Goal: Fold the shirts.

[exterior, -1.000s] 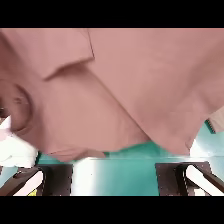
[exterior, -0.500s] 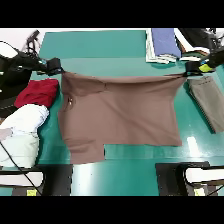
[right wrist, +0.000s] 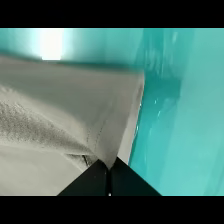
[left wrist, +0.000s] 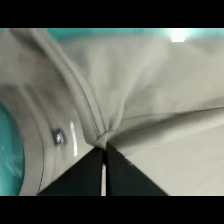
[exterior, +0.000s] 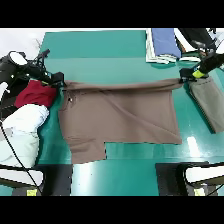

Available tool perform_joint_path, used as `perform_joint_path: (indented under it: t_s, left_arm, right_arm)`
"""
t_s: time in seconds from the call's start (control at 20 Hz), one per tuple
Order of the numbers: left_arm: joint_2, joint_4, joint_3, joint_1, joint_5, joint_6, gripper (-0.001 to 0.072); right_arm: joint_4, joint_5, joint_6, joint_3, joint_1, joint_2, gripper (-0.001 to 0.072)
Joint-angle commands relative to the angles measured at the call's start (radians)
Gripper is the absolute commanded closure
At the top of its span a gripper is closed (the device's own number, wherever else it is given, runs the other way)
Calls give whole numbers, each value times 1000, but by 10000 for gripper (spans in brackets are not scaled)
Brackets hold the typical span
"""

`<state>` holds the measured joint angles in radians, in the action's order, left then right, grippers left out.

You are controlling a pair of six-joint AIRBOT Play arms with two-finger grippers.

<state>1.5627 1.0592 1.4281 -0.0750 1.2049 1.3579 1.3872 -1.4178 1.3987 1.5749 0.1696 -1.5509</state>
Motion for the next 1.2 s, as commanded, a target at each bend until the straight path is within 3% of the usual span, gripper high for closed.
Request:
perform_joint_path:
  t_s: [0.0,0.05,0.1,0.15,0.2,0.45,0.6,0.9,1.15]
  left_arm:
    - [4,13,-92,3,4,-24,683]
    - [4,12,-115,3,-10,-23,682]
    - [4,14,-131,3,-23,-2,679]
    - [4,14,-135,2,-29,6,526]
    - [3,14,-134,2,-31,19,229]
    - [-99,40,-161,3,69,52,221]
    - [-302,118,-366,3,70,93,221]
    - [-681,99,-872,3,100,182,221]
    - [-745,0,-1067,3,51,185,220]
  right_arm:
    - [-1,71,-4,-180,2,48,695]
    - [-8,94,0,-221,-2,56,694]
    - [-8,109,8,-245,-7,59,638]
    - [-6,108,7,-252,-11,59,466]
    - [-8,100,8,-251,-11,60,334]
    - [-8,23,18,-249,16,170,328]
    - [-8,-8,18,-249,19,293,328]
    - [-7,3,18,-249,-26,463,328]
    - [-7,-7,18,-249,-59,481,328]
